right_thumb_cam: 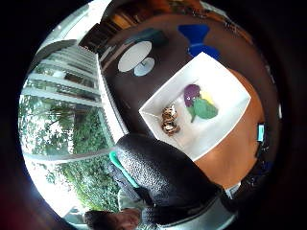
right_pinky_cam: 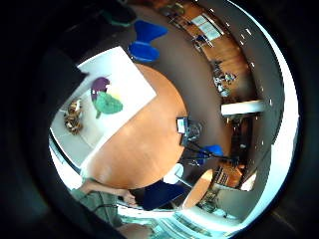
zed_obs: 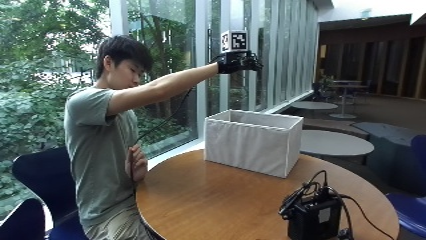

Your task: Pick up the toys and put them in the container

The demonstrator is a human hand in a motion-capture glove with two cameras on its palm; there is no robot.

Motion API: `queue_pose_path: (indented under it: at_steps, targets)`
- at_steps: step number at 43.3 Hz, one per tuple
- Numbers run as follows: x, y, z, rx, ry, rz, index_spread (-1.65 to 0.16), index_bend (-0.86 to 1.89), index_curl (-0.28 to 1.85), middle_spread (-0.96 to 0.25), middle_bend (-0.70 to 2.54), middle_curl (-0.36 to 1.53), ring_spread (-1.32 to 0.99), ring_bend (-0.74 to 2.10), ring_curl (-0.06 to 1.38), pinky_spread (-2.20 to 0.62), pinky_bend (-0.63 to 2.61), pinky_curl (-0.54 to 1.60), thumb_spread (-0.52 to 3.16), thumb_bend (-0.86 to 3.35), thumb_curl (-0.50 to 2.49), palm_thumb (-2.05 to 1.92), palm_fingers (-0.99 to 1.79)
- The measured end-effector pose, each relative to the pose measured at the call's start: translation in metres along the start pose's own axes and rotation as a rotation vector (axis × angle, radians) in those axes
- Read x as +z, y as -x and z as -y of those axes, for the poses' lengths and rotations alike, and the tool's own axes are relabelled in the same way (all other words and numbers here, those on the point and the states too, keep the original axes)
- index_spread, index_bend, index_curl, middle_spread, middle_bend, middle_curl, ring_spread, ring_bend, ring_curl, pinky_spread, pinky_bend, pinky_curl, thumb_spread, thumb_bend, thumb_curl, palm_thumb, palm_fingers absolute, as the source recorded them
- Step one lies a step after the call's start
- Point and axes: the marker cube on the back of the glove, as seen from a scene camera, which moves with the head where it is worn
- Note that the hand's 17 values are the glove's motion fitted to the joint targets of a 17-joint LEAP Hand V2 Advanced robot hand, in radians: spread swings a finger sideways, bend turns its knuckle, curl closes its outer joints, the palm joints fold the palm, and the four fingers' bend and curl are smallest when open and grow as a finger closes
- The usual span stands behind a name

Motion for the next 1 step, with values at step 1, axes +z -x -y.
queue_pose_path:
  at_steps: [1]
  targets:
    - [-0.0001,-0.0016,-0.0018,-0.001,-0.001,0.003,-0.15,0.12,0.17,-0.03,0.19,0.43,-0.08,0.64,0.26,-0.06,1.07,0.39,1.02,-0.12,0.28,-0.18,-0.25]
